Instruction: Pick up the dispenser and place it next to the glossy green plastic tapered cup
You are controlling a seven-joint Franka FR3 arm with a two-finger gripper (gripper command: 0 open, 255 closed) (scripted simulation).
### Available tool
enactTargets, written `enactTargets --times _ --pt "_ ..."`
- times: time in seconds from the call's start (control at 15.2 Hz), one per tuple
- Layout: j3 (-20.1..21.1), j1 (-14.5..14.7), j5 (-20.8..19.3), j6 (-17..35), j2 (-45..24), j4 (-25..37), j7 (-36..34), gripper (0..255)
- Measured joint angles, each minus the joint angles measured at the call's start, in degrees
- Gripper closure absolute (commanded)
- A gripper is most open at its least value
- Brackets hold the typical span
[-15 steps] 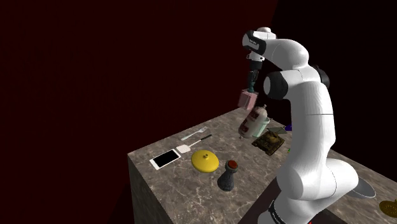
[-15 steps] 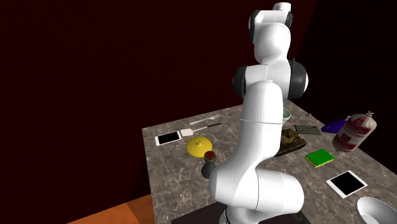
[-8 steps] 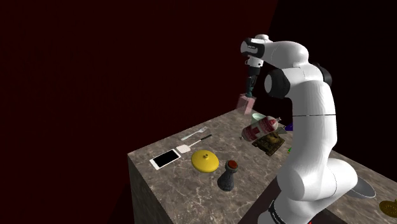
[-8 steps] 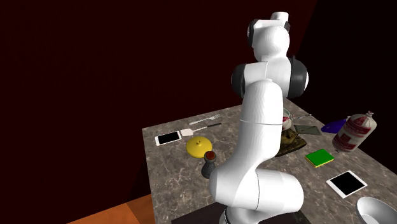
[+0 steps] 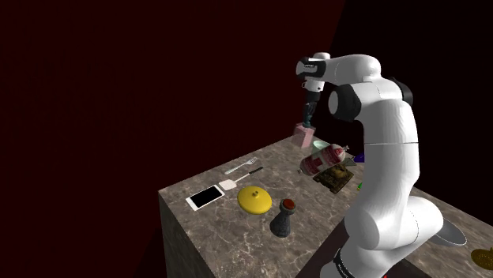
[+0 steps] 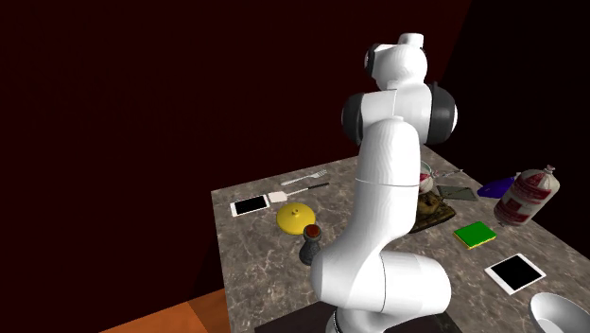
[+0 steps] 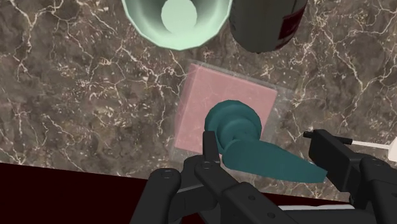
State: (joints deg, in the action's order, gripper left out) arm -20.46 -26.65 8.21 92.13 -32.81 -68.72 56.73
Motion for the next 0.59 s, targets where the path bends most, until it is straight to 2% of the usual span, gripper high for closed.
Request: enactTargets --times 0.59 --pt "0.2 0.5 0.2 6.6 -0.5 -6.2 0.2 255"
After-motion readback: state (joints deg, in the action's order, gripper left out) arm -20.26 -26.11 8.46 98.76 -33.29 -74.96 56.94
